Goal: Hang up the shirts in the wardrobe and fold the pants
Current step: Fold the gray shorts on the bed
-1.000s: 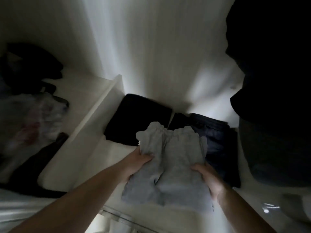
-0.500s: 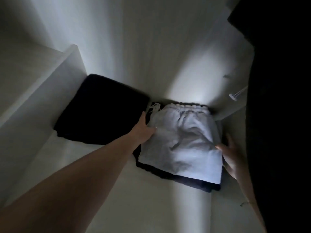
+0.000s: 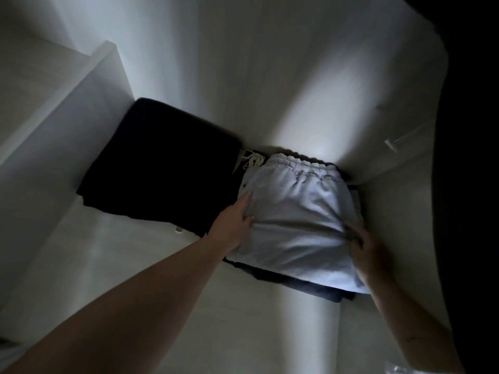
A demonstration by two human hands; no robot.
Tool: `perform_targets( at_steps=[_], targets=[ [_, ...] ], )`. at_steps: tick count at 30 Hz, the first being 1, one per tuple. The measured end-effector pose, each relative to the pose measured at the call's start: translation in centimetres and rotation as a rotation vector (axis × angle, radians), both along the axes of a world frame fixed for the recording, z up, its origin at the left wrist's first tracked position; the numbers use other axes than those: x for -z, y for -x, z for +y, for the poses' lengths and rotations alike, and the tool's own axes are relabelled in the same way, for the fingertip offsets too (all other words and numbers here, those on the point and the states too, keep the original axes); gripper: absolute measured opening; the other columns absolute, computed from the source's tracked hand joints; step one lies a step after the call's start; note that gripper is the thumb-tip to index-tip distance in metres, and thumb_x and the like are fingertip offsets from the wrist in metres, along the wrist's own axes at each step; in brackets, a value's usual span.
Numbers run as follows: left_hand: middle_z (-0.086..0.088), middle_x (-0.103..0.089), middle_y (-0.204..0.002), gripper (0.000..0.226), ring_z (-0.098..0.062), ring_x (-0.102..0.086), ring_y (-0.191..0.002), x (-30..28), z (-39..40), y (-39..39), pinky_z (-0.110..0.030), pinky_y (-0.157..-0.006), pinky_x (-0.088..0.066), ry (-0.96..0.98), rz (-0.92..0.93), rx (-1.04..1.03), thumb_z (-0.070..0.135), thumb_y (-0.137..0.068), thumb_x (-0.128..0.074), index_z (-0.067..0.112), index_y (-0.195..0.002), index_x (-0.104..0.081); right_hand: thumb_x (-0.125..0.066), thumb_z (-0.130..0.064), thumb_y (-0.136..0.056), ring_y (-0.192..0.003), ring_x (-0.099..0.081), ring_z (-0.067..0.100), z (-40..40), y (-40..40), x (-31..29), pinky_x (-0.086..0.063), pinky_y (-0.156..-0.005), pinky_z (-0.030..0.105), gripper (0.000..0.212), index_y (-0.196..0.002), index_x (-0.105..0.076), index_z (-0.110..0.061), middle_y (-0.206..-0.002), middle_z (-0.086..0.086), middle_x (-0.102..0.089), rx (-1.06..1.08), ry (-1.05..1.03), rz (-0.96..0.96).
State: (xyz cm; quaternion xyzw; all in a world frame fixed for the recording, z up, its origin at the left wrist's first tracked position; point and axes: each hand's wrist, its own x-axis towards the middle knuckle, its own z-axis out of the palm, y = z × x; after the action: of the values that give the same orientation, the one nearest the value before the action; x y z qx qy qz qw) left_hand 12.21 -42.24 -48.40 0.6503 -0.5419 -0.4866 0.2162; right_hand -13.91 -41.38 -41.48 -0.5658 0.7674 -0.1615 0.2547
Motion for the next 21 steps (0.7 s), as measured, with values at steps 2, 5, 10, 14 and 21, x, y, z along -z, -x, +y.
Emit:
perform_targets(
  at_steps=[2,5,10,14,21],
  targets=[
    [-0.01,-0.033,-0.152,0.071,-0.028,-0.037,-0.136,0.5,0.7,-0.1,-0.035,-0.109,-0.032,-0.111,-0.015,0.032,0.02,-0.097,-0.051,0.025,-0.153,-0.007,-0.052,0.01,-0.088,-0.109,-0.056,0.041,0.6,-0.4,0.5,-0.04,-0.093,0.037,0.038,-0.125,-0.056,0.004,-0.117,0.033,-0.059,-0.051,-0.146,0.069],
    [-0.006,-0.031,-0.153,0.073,-0.025,-0.036,-0.137,0.4,1.4,-0.2,-0.033,-0.108,-0.033,-0.137,-0.004,0.007,0.025,-0.095,-0.054,0.023,-0.153,-0.01,-0.058,0.002,-0.086,-0.117,-0.051,0.039,1.5,-1.0,1.1,-0.037,-0.101,0.035,0.043,-0.129,-0.056,-0.003,-0.125,0.032,-0.052,-0.05,-0.166,0.173],
    [-0.001,-0.058,-0.12,0.034,-0.024,-0.055,-0.119,-1.9,3.2,-1.6,-0.031,-0.095,-0.046,-0.095,0.131,-0.158,0.021,-0.093,-0.057,0.024,-0.126,-0.053,-0.063,-0.001,-0.084,-0.124,-0.048,0.033,3.1,-4.4,0.7,-0.036,-0.104,0.035,0.04,-0.124,-0.06,-0.004,-0.133,0.022,-0.05,-0.168,0.068,0.141],
    [-0.006,-0.064,-0.116,0.017,-0.015,-0.059,-0.1,-5.4,5.8,-3.4,-0.015,-0.068,-0.047,-0.116,0.315,-0.331,0.012,-0.095,-0.054,0.019,-0.11,-0.059,-0.057,-0.008,-0.09,-0.092,-0.067,0.021,4.8,-9.0,-1.3,-0.051,-0.086,0.037,0.019,-0.101,-0.066,-0.021,-0.098,0.006,-0.071,-0.204,0.039,-0.206],
    [-0.004,-0.07,-0.106,0.015,-0.011,-0.065,-0.091,-14.1,14.4,-7.9,-0.016,-0.07,-0.046,0.029,0.43,-0.509,0.013,-0.093,-0.057,0.02,-0.106,-0.061,-0.055,-0.009,-0.09,-0.075,-0.065,-0.003,9.4,-17.0,-7.1,-0.044,-0.063,0.005,0.022,-0.091,-0.067,-0.027,-0.081,-0.014,-0.069,-0.258,0.093,-0.497]
  ],
)
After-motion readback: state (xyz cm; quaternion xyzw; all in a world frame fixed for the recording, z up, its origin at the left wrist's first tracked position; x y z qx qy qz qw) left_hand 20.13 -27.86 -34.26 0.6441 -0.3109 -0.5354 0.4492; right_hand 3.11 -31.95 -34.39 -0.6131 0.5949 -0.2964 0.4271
